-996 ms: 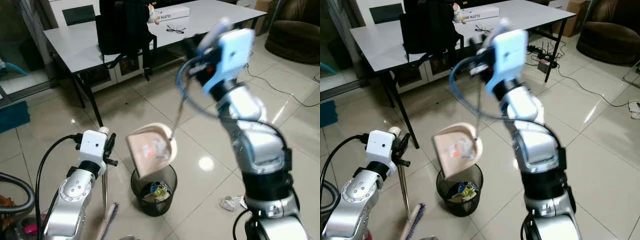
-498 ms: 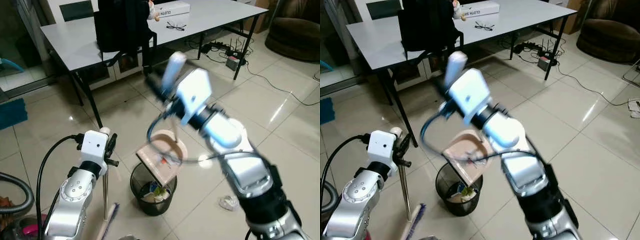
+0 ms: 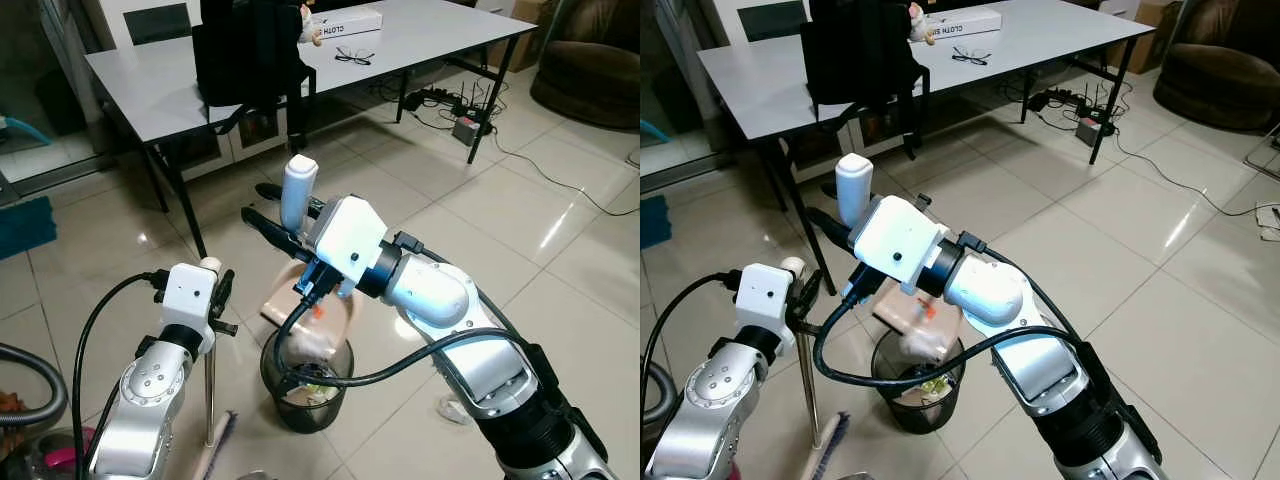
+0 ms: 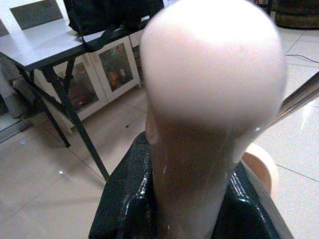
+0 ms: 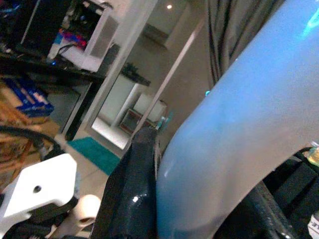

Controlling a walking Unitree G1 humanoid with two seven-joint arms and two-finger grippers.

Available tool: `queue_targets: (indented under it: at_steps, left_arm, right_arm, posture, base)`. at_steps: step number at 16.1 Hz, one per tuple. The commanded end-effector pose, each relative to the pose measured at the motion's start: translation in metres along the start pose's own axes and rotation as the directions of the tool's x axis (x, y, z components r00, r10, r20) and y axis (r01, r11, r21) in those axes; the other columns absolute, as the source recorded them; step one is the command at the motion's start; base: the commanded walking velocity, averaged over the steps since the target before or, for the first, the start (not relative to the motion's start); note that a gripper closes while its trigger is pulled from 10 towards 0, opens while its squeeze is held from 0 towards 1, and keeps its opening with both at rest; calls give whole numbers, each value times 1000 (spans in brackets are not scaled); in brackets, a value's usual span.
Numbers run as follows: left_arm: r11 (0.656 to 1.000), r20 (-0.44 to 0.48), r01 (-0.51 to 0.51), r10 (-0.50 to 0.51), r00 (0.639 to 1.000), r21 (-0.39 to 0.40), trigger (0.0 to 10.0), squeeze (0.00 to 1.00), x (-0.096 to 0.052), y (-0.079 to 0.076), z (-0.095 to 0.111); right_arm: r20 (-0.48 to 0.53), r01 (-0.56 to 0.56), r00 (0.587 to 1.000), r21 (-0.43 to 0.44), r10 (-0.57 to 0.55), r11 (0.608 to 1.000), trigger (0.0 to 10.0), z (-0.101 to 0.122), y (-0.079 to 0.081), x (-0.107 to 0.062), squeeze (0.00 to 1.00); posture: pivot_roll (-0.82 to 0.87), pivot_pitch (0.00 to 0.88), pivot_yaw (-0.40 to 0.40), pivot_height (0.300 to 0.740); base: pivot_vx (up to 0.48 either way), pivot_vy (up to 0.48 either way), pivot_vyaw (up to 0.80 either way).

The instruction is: Sweep floor

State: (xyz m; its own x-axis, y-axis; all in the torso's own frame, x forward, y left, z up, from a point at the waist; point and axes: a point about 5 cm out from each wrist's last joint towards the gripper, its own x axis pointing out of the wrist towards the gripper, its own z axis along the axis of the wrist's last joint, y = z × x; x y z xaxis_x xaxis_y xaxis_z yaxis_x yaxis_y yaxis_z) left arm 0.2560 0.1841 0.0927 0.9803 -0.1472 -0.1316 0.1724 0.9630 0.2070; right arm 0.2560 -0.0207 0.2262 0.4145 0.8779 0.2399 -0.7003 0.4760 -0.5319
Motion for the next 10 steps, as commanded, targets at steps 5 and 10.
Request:
queue_targets:
  at_steps: [5, 10]
  left_arm:
    - [1000, 10, 17, -18, 1000, 24, 10000, 0, 1, -2, 3]
    - [996, -13, 79, -79, 997, 35, 10000, 0, 3, -5, -2]
  right_arm:
    - [76, -88, 993, -73, 93, 993, 10000, 15, 9, 0, 0]
    - [-82, 460, 878, -133, -472, 878, 10000, -2, -66, -15, 0]
  posture:
    - [-49, 0, 24, 740]
    - [-57, 0, 22, 740]
  base:
    - [0, 0, 0]
    - [0, 0, 0]
